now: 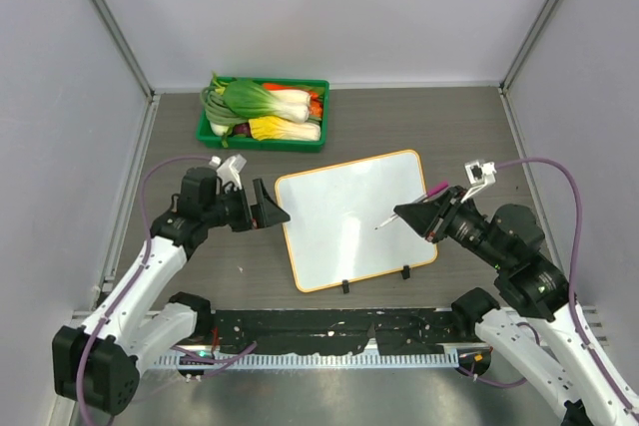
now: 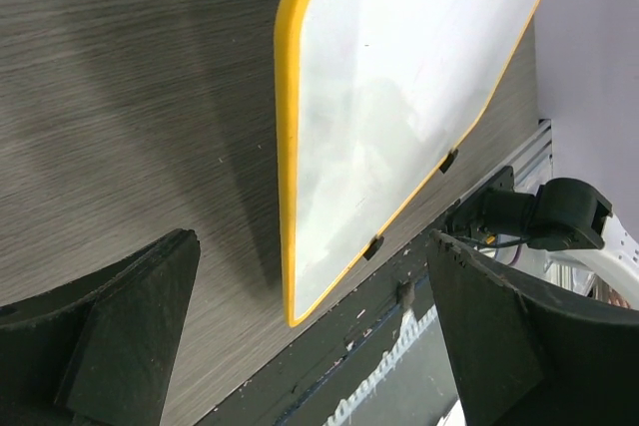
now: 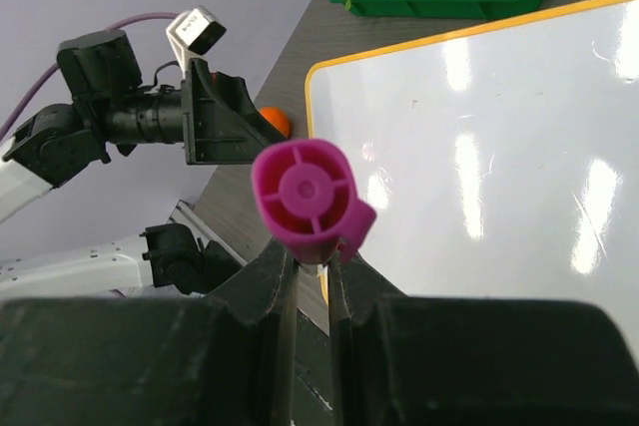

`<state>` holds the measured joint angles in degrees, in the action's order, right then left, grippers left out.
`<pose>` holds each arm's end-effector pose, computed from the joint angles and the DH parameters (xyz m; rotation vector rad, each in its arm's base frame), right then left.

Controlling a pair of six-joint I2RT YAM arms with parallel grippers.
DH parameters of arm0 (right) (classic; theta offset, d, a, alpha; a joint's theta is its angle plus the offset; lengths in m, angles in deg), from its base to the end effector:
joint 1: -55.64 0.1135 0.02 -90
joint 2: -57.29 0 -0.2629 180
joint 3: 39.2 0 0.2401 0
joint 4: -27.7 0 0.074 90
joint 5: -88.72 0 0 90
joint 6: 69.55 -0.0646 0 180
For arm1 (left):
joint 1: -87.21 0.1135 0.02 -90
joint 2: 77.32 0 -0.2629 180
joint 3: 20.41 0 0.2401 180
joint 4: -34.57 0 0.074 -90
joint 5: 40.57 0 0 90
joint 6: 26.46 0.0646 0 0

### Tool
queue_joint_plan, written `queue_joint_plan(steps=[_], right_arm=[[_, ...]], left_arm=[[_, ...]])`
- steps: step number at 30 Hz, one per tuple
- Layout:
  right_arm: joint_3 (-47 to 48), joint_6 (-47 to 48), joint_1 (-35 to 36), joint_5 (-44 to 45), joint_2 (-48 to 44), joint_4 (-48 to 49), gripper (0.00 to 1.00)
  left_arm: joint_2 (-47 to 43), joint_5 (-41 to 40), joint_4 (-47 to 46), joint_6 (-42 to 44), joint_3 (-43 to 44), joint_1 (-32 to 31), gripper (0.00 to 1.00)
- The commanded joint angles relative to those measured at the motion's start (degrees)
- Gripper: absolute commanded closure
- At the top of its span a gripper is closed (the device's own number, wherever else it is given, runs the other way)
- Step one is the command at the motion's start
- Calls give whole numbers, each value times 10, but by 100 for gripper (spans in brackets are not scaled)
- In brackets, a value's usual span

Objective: Write a sentence on the whiteboard
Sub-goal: Hold the whiteboard at the center of the board.

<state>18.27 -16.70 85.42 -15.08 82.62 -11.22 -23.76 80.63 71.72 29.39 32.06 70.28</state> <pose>0.0978 0.0737 0.3376 -0.0771 1.8035 1.0602 0.1868 -0.0918 0.2404 -0.0368 2.3503 -1.0740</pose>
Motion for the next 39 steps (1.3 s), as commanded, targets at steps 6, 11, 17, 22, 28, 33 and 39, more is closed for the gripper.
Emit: queue_joint_plan(steps=[6, 11, 17, 22, 28, 33, 39], right_arm=[[-41, 27, 1, -26, 25, 59, 99], [-70, 25, 1, -22, 36, 99, 99], [-114, 12, 1, -21, 67, 180, 99], [-104, 17, 1, -12, 103, 197, 99], [-82, 35, 1, -6, 129, 211, 99], [-75, 51, 1, -4, 140, 225, 99], [-80, 54, 1, -10, 162, 264, 99]], left_arm=[[-62, -13, -54, -15, -38, -2, 0], [-43, -18, -62, -25, -34, -1, 0], [-48, -27, -75, -32, -40, -1, 0], [-32, -31, -91, -39, -33, -2, 0], [-22, -23, -138, -61, -48, -1, 0], [-11, -23, -156, -69, -50, -1, 0], [2, -18, -153, -66, -45, -1, 0]])
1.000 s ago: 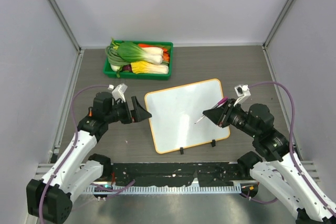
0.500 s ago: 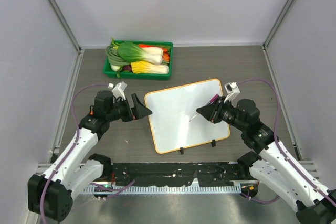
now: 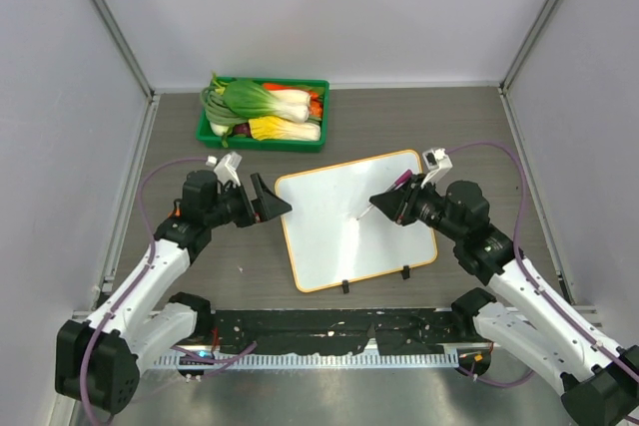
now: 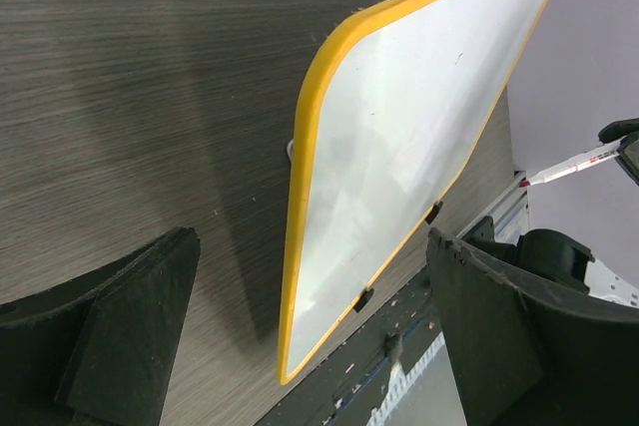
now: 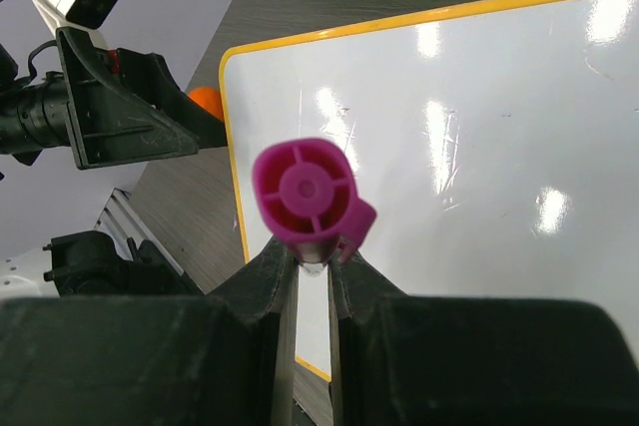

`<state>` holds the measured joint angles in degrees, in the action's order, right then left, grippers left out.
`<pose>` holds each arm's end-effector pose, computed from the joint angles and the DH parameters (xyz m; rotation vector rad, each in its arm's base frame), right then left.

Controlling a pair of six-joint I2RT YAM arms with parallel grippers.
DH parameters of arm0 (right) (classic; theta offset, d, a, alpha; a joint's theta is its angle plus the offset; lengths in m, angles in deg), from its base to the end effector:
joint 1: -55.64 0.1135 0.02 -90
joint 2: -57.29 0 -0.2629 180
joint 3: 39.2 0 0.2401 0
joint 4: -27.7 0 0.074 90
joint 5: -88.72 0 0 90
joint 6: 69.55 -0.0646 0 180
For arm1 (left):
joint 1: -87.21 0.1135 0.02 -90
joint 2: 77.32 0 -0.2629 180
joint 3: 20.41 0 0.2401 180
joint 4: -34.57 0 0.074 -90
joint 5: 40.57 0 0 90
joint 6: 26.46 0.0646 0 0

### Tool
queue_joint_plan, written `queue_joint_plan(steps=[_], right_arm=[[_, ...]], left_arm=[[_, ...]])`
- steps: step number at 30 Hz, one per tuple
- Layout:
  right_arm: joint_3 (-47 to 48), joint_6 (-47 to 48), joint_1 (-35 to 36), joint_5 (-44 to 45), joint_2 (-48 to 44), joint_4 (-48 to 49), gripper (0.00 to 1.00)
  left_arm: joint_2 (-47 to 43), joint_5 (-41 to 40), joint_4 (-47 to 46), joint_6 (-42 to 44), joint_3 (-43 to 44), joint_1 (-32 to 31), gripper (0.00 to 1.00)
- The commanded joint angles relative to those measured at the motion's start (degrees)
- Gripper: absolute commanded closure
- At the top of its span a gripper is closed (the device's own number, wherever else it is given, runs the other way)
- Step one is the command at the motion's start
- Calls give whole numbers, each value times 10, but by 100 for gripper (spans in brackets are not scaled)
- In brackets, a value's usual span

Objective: Write a sentence on the whiteboard
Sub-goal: Hold the whiteboard at the center of the board.

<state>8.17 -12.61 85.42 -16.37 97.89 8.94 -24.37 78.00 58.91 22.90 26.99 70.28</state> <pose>0.1585 0.1101 0.2846 -0.1478 1.8851 1.0063 0.1957 -0.0918 0.2350 -0.1349 2.2215 -1.1049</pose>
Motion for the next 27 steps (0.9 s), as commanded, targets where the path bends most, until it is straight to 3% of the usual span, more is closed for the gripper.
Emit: queue_joint_plan(steps=[1, 27], right_arm=[[18, 15, 1, 0, 14, 68, 99], [-20, -3, 1, -15, 7, 110, 99]], left_arm=[[12, 13, -21, 3, 10, -1, 0], [-21, 4, 0, 5, -30, -1, 0]])
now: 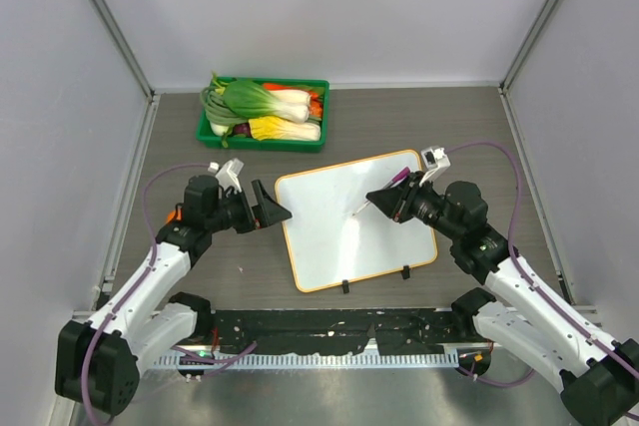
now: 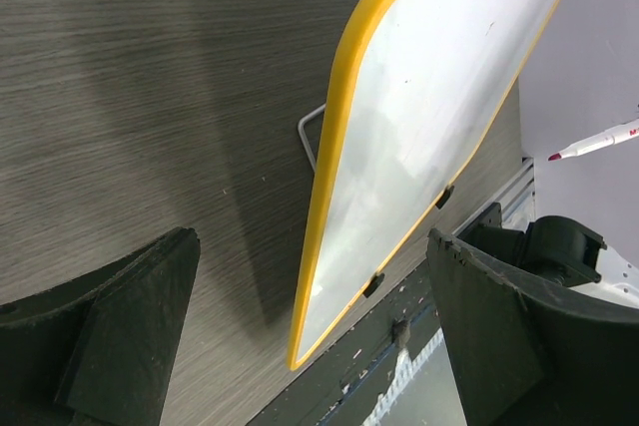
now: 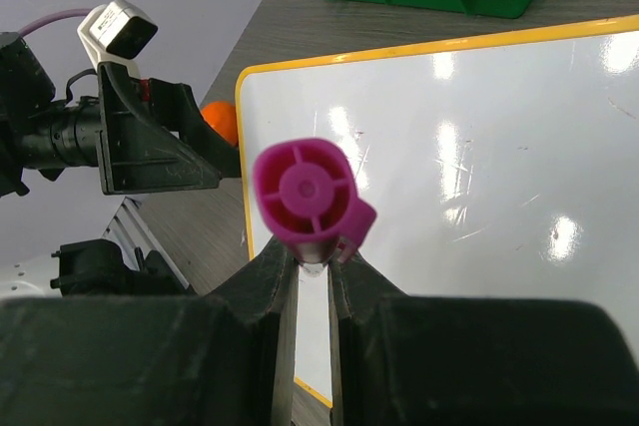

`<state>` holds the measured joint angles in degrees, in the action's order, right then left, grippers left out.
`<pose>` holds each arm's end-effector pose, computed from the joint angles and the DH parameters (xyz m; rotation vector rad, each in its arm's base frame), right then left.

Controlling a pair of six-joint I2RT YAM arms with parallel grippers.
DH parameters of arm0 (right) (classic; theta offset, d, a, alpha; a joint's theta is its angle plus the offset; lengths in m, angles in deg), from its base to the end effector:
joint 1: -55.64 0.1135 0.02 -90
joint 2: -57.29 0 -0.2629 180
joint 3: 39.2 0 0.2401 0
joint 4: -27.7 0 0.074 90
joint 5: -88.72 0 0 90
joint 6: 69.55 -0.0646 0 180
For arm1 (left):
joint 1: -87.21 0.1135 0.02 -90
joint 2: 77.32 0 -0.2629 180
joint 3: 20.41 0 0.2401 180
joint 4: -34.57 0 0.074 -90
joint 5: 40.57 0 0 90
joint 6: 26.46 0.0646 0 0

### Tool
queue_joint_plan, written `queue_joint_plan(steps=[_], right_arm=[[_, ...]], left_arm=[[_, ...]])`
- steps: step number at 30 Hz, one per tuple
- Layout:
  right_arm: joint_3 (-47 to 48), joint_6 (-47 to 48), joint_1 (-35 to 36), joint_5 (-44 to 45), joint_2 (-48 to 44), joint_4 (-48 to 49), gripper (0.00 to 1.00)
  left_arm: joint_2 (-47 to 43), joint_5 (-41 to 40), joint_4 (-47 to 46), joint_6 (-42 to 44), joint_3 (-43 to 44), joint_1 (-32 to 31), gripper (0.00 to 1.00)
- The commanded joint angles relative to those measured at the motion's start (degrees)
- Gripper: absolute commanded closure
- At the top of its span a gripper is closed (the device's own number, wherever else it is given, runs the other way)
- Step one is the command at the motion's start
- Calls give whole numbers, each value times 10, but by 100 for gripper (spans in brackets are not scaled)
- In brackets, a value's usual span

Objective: Write a sentence on the whiteboard
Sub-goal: Hold the whiteboard at the center of the board.

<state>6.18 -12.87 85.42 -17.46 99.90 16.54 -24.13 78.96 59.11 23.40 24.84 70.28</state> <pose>0.1654 0.1154 0.2832 -0.1666 1.8219 1.0402 0.1917 -0.0916 0.2209 -0.1337 2.2674 -1.1099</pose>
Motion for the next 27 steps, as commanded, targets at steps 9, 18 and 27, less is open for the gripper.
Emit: queue_joint_plan(steps=[9, 18, 27], right_arm=[[-14, 0, 1, 0, -5, 51, 99], [-12, -3, 1, -5, 13, 69, 99], [-15, -10, 1, -11, 41, 93, 99]], left_arm=[[-25, -12, 7, 0, -14, -2, 0], [-11, -5, 3, -6, -10, -2, 3], [2, 7, -41, -15, -29, -1, 5]])
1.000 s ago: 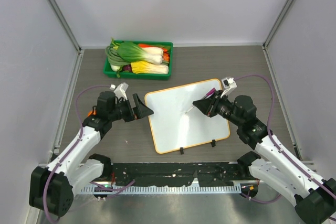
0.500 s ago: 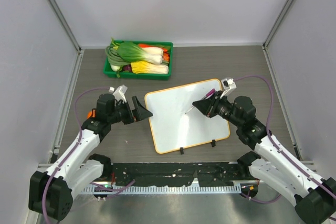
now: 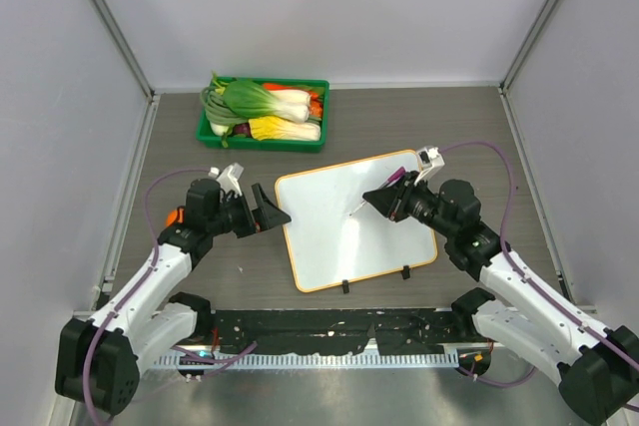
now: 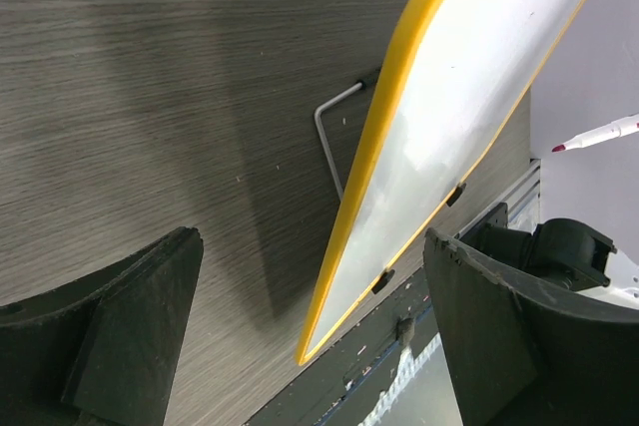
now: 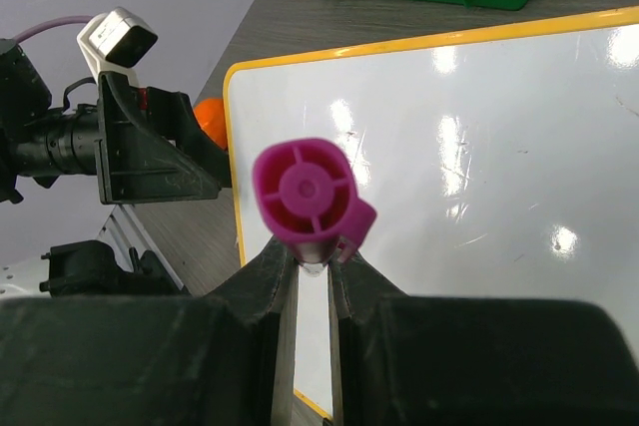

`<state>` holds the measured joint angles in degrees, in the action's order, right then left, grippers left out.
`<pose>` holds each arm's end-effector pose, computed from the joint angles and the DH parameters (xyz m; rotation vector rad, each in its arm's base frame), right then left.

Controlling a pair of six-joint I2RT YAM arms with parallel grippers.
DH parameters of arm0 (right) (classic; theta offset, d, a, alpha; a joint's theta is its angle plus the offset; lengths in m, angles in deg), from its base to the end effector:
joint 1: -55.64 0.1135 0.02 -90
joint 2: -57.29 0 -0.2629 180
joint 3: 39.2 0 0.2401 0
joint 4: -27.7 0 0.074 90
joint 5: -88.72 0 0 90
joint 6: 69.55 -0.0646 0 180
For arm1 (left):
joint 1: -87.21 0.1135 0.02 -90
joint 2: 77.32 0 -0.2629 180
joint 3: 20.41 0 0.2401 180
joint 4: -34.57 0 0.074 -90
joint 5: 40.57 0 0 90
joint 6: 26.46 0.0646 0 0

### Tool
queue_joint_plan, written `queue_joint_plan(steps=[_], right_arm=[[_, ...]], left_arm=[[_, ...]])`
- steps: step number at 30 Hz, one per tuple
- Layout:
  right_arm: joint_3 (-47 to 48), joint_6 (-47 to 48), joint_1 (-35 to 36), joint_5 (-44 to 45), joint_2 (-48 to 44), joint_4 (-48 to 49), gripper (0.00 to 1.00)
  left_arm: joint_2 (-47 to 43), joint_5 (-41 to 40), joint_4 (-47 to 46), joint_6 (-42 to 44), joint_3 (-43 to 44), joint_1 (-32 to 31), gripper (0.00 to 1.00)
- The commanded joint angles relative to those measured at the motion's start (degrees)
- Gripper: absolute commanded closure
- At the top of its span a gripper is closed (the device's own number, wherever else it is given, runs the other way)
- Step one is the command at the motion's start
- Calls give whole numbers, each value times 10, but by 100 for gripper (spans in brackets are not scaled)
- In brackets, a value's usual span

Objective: Write a sentence on the whiteboard
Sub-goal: Hold the whiteboard at the center of the board.

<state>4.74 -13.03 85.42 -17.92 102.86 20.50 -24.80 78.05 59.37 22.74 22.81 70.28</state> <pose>0.1733 0.1205 0.2735 -0.1696 1.8313 1.0471 0.1873 -0.0894 0.2100 -0.1697 2.2954 -1.0937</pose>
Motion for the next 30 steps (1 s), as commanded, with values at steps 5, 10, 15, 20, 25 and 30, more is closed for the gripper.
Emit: queue_joint_plan(steps=[5, 10, 15, 20, 25, 30], right_arm=[[8, -12, 3, -12, 17, 58, 99], [8, -9, 2, -6, 13, 51, 99], [0, -11, 2, -4, 8, 54, 99], [-6, -11, 3, -6, 3, 54, 99], [-6, -8, 2, -3, 4, 55, 99], [-7, -5, 2, -1, 6, 54, 99]], left_arm=[[19, 27, -52, -10, -6, -2, 9], [17, 27, -58, -11, -12, -1, 10], [18, 26, -66, -16, -19, -1, 10], [11, 25, -66, -19, -22, -1, 9], [15, 21, -70, -18, -25, -1, 9], [22, 25, -80, -18, -29, -1, 9]])
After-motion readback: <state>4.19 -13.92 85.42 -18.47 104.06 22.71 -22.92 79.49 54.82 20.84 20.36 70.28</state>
